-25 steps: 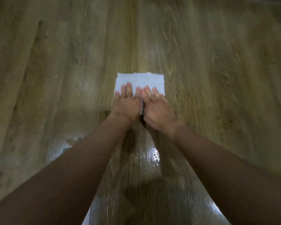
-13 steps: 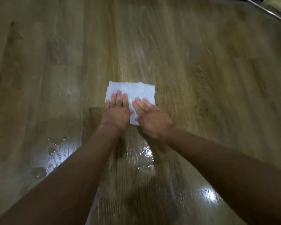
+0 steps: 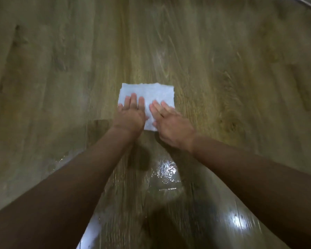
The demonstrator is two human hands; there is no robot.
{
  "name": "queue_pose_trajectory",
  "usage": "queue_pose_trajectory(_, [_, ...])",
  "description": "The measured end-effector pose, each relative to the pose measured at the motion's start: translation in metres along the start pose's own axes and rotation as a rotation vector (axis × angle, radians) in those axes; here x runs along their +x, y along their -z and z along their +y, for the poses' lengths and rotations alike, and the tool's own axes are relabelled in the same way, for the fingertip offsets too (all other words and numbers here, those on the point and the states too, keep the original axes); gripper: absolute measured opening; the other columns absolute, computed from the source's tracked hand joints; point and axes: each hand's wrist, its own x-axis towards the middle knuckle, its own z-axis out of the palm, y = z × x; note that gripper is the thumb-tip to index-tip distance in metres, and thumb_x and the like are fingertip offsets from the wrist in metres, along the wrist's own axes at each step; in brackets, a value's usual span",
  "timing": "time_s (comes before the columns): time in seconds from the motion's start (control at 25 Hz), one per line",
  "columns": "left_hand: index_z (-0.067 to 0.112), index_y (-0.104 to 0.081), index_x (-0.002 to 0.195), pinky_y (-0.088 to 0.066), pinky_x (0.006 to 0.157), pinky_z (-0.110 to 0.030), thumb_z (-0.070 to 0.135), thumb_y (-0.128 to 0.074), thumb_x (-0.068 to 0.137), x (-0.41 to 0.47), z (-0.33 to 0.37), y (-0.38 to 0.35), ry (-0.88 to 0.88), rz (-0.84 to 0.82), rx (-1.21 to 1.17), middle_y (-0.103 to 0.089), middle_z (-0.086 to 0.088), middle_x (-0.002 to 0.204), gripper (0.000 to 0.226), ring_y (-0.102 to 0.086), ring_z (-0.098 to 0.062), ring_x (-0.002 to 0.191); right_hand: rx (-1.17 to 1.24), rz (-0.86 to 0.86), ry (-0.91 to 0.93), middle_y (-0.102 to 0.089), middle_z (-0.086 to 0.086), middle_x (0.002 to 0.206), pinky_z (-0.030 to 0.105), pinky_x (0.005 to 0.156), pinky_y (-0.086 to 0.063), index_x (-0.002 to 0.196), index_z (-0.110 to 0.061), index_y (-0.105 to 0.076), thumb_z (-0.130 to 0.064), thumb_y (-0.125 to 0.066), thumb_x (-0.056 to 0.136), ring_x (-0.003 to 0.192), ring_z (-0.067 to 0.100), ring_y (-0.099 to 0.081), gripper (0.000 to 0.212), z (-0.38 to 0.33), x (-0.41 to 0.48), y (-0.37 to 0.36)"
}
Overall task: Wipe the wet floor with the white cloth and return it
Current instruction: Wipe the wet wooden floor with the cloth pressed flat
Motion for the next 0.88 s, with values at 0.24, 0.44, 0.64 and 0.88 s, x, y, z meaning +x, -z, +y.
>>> queue_pose_trajectory(0.24, [0.008, 0.011, 0.152, -0.008, 0.119, -0.05, 0.014, -0.05, 0.097, 0.06, 0.02, 0.032, 0.251, -0.037, 0.0, 0.015, -0.017, 0.159, 0.081, 0.008, -0.034, 0.148, 0.085, -0.024, -0.052, -0.001, 0.004, 0.163, 0.038, 0.119, -0.01, 0.154, -0.013, -0.002, -0.024, -0.037, 0.096, 0.149, 0.025, -0.003, 0.069, 0.032, 0.069, 0.017])
queue_pose_trajectory(0.44, [0.007, 0.008, 0.152, -0.008, 0.118, -0.049, 0.031, -0.022, 0.105, 0.014, 0.064, 0.001, 0.107, 0.017, 0.037, 0.012, -0.02, 0.159, 0.061, 0.004, -0.037, 0.147, -0.023, 0.078, 0.035, -0.009, 0.011, 0.162, 0.038, 0.12, -0.013, 0.153, -0.007, -0.008, -0.03, -0.023, 0.103, 0.149, 0.027, -0.009, 0.058, 0.057, -0.018, -0.011])
queue_pose_trajectory(0.64, [0.009, 0.008, 0.152, -0.004, 0.119, -0.047, 0.031, -0.021, 0.105, 0.016, 0.094, -0.006, 0.017, 0.004, 0.087, 0.014, -0.019, 0.158, 0.059, 0.008, -0.035, 0.147, -0.023, 0.015, -0.02, -0.002, 0.007, 0.163, 0.036, 0.12, -0.011, 0.154, -0.008, -0.001, -0.026, -0.027, 0.096, 0.15, 0.022, -0.002, 0.066, 0.084, -0.05, -0.014])
queue_pose_trajectory(0.88, [0.011, 0.008, 0.153, -0.006, 0.12, -0.045, 0.03, -0.026, 0.105, 0.06, 0.112, 0.032, 0.212, -0.068, -0.065, 0.014, -0.015, 0.159, 0.061, 0.006, -0.031, 0.148, 0.111, 0.041, -0.037, -0.005, 0.006, 0.163, 0.036, 0.12, -0.011, 0.154, -0.011, -0.006, -0.017, -0.037, 0.095, 0.149, 0.023, -0.007, 0.067, 0.119, 0.012, 0.011])
